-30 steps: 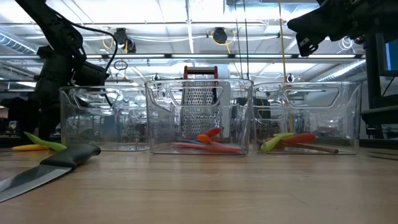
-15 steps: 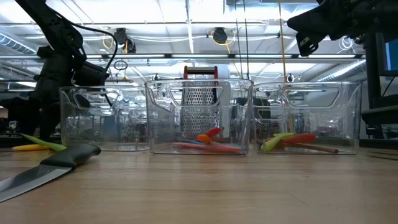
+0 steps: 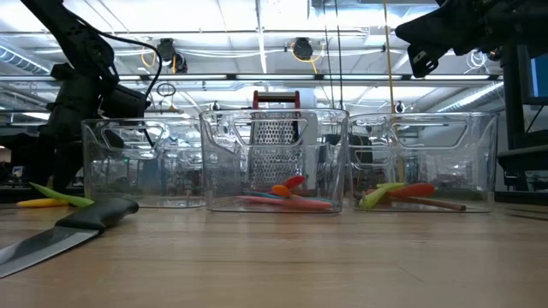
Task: Pick & Place Kitchen Items
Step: Put the green spatula into the middle transparent bin
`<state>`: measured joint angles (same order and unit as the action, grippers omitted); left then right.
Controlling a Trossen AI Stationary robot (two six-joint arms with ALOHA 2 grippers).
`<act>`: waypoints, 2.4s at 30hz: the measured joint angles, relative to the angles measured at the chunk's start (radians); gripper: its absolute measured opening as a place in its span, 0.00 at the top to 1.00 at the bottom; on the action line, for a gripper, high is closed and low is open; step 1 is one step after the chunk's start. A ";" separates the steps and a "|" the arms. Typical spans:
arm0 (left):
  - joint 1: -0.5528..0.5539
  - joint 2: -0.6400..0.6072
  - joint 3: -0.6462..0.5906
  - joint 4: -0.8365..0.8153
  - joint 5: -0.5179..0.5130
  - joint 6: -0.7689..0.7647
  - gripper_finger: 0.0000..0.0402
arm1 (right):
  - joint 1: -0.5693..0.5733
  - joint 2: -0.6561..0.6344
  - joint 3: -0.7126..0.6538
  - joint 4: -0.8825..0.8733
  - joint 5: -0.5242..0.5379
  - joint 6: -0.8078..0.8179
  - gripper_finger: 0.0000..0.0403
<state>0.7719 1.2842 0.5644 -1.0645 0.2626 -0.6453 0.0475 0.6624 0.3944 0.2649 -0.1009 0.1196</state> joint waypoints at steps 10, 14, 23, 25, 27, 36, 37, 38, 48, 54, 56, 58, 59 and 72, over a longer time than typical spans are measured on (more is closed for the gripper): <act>0.000 0.000 0.000 0.010 -0.017 0.005 0.61 | 0.000 0.000 0.000 0.000 0.000 0.000 1.00; 0.000 0.000 0.000 0.018 -0.057 -0.007 0.62 | 0.000 0.000 0.000 0.000 0.000 0.000 1.00; 0.000 0.000 0.000 0.019 -0.077 -0.031 0.86 | 0.000 0.000 0.000 0.000 0.000 0.000 1.00; 0.000 0.000 0.000 0.019 -0.077 -0.031 0.92 | 0.000 0.000 0.000 0.000 0.000 0.000 1.00; 0.000 0.000 0.000 0.019 -0.079 -0.031 0.98 | 0.000 0.000 0.000 0.000 0.000 0.000 1.00; 0.000 0.000 0.000 0.019 -0.185 0.001 0.91 | 0.000 0.000 0.000 0.000 0.000 0.000 1.00; 0.000 0.000 0.000 0.019 -0.196 0.022 0.90 | 0.000 0.000 0.000 0.000 0.000 0.000 1.00; 0.000 0.000 0.000 0.019 -0.204 0.044 0.89 | 0.000 0.000 0.000 0.000 0.000 0.000 1.00; 0.000 -0.042 0.002 0.019 -0.245 0.136 0.69 | 0.000 0.000 0.000 0.000 0.043 0.000 1.00; 0.000 -0.122 0.002 0.014 -0.266 0.118 0.57 | 0.000 0.000 0.000 0.000 0.082 0.000 1.00; 0.000 -0.154 0.003 0.013 -0.264 0.124 0.55 | 0.000 0.000 0.000 0.002 0.079 0.000 1.00; -0.002 -0.187 0.003 0.015 -0.253 0.139 0.54 | 0.000 0.000 0.000 0.003 0.079 0.000 1.00; -0.007 -0.202 0.003 0.017 -0.241 0.144 0.54 | 0.000 0.000 0.000 0.004 0.079 0.000 1.00; -0.286 -0.330 0.004 0.026 -0.211 0.186 0.54 | 0.000 0.000 0.000 0.008 0.079 0.000 1.00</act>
<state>0.4862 0.9543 0.5680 -1.0386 0.0513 -0.4595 0.0471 0.6621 0.3946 0.2725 -0.0223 0.1192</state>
